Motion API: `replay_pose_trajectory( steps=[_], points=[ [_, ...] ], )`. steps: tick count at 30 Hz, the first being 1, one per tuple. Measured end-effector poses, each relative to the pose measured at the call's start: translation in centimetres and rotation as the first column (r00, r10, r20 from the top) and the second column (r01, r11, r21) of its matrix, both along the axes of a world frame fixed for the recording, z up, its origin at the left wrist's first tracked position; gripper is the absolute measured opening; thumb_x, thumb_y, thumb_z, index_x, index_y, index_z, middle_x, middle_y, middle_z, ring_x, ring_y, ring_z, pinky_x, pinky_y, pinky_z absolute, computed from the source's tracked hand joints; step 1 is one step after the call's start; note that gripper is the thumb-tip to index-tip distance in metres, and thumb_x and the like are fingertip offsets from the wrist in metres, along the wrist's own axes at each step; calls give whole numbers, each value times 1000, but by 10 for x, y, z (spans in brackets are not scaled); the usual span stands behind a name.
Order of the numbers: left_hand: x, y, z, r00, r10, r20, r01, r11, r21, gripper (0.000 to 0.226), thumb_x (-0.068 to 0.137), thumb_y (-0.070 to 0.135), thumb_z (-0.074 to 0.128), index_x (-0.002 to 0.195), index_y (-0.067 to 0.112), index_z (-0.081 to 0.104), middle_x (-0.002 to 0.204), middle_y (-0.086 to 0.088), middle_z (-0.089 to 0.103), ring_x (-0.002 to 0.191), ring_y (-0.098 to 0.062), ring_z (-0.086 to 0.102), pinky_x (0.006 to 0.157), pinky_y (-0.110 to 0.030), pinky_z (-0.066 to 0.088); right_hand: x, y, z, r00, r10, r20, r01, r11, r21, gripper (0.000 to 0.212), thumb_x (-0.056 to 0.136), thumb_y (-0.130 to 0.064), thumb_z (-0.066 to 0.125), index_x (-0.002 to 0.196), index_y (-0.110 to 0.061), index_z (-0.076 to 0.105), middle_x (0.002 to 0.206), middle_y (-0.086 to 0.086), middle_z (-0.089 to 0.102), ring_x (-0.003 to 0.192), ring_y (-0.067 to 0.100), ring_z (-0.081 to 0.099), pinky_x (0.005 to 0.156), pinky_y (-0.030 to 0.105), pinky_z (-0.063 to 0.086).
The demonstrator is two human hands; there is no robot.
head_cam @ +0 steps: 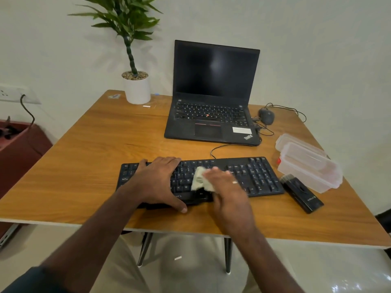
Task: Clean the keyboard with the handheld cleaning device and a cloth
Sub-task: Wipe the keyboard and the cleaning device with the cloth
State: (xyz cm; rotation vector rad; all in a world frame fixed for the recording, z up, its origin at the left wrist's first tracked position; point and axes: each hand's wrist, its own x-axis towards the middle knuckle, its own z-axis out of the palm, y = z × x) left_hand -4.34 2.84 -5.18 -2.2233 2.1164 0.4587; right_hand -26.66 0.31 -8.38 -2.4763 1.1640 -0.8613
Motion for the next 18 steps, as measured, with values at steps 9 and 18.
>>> replay_pose_trajectory(
  steps=[9, 18],
  points=[
    [4, 1, -1, 999, 24, -38, -24, 1000, 12, 146, 44, 91, 70, 159, 31, 3, 166, 9, 13, 150, -14, 16, 122, -56, 7, -35, -16, -13, 923, 307, -232, -327, 944, -49, 47, 87, -6, 57, 126, -30, 65, 141, -14, 60, 144, 3, 38, 125, 38, 20],
    [5, -1, -1, 999, 24, -49, -23, 999, 25, 145, 42, 92, 69, 158, 32, 5, 165, 9, 16, 149, -14, 19, 122, -58, 9, -54, -33, 6, 994, -112, -15, 112, 993, -28, 34, 92, 2, 58, 119, -17, 66, 117, 1, 66, 113, 12, 54, 113, 39, 41]
  ],
)
